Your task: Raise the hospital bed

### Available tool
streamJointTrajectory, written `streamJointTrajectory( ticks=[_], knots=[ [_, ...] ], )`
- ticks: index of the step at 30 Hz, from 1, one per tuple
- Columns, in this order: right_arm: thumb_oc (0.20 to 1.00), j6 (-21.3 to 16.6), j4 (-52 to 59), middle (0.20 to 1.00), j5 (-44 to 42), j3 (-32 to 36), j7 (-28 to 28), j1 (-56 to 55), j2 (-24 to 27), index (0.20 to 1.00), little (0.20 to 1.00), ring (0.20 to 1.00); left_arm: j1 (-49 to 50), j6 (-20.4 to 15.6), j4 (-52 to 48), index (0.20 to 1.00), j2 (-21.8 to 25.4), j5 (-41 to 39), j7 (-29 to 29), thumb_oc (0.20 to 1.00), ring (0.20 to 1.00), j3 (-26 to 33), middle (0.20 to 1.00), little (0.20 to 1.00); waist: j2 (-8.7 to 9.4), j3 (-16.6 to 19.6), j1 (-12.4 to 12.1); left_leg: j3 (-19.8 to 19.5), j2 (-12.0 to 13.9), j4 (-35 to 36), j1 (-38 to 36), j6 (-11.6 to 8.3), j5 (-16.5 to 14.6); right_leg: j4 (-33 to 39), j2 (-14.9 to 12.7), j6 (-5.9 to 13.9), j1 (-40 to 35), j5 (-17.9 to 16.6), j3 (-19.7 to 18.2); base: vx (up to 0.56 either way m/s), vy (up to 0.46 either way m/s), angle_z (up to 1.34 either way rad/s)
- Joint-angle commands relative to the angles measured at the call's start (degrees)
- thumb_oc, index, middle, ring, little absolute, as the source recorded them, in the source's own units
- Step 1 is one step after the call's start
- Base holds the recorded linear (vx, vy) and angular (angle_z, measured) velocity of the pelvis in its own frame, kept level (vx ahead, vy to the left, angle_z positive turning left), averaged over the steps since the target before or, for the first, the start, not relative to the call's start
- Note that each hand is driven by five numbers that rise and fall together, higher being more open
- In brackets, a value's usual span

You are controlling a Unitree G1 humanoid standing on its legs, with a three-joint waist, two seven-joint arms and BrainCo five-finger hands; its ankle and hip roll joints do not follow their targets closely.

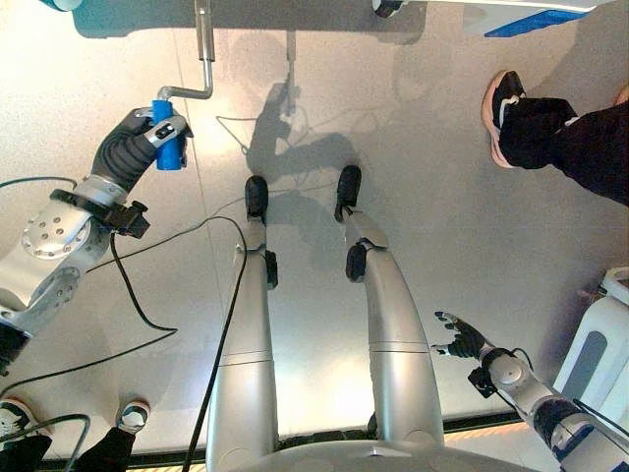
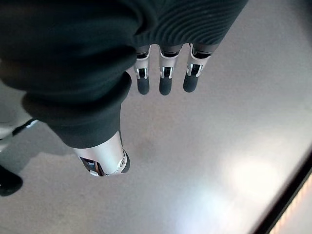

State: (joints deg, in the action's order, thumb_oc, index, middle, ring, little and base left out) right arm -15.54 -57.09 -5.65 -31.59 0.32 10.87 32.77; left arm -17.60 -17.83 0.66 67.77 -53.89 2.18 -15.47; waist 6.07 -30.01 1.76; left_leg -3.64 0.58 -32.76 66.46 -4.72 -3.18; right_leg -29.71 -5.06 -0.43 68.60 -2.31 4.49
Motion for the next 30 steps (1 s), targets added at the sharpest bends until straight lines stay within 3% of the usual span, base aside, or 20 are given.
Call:
streamJointTrajectory(
  ticks=[1,4,16,24,30],
  knots=[
    [1.000,-0.3,1.0,1.000,0.5,-0.1,-0.4,-7.9,3.4,1.000,1.000,1.000,2.6,-7.1,0.3,0.200,-2.4,3.4,3.5,0.200,0.200,7.9,0.200,0.200,-2.65,3.0,0.5,2.0,-1.4,1.3,0.4,1.58,1.9,2.5,0.3,6.05,-2.5,-0.1,0.7,0.00,0.041,-0.03],
    [1.000,-0.2,1.5,1.000,0.9,0.1,-1.0,-7.2,3.6,1.000,1.000,1.000,1.5,-6.4,7.0,0.200,-7.3,4.9,5.9,0.200,0.200,8.7,0.200,0.200,-1.95,2.7,1.1,2.1,-1.3,-0.2,1.0,1.66,1.5,1.9,0.5,5.98,-2.0,0.0,0.5,0.01,0.034,-0.04],
    [1.000,0.6,1.5,1.000,-0.9,-0.7,-1.2,-4.7,3.8,1.000,1.000,1.000,-11.3,-3.3,25.0,0.200,-13.0,11.2,11.3,0.200,0.200,3.6,0.200,0.200,0.10,2.3,2.8,2.1,-1.2,-5.2,2.7,2.07,-0.7,1.1,1.0,6.21,-1.0,-0.3,0.0,0.01,0.046,-0.03],
    [1.000,1.6,1.4,1.000,-3.9,-3.6,-1.3,-1.6,3.3,1.000,1.000,1.000,-32.1,2.1,48.3,0.200,-16.7,15.4,13.2,0.200,0.200,-6.3,0.200,0.200,2.19,1.4,5.4,3.0,-0.9,-14.1,6.9,2.73,-4.8,1.2,2.2,7.35,0.9,-1.8,-2.4,0.02,0.079,-0.14],
    [1.000,1.7,1.1,1.000,-5.1,-5.5,-2.4,0.7,1.9,1.000,1.000,1.000,-40.6,4.9,59.3,0.200,-21.1,19.0,13.6,0.200,0.200,-9.5,0.200,0.200,2.74,0.3,6.9,3.4,-0.6,-17.6,8.7,2.90,-6.8,1.4,2.7,7.95,2.0,-2.5,-4.5,0.02,0.030,-0.15]
  ],
)
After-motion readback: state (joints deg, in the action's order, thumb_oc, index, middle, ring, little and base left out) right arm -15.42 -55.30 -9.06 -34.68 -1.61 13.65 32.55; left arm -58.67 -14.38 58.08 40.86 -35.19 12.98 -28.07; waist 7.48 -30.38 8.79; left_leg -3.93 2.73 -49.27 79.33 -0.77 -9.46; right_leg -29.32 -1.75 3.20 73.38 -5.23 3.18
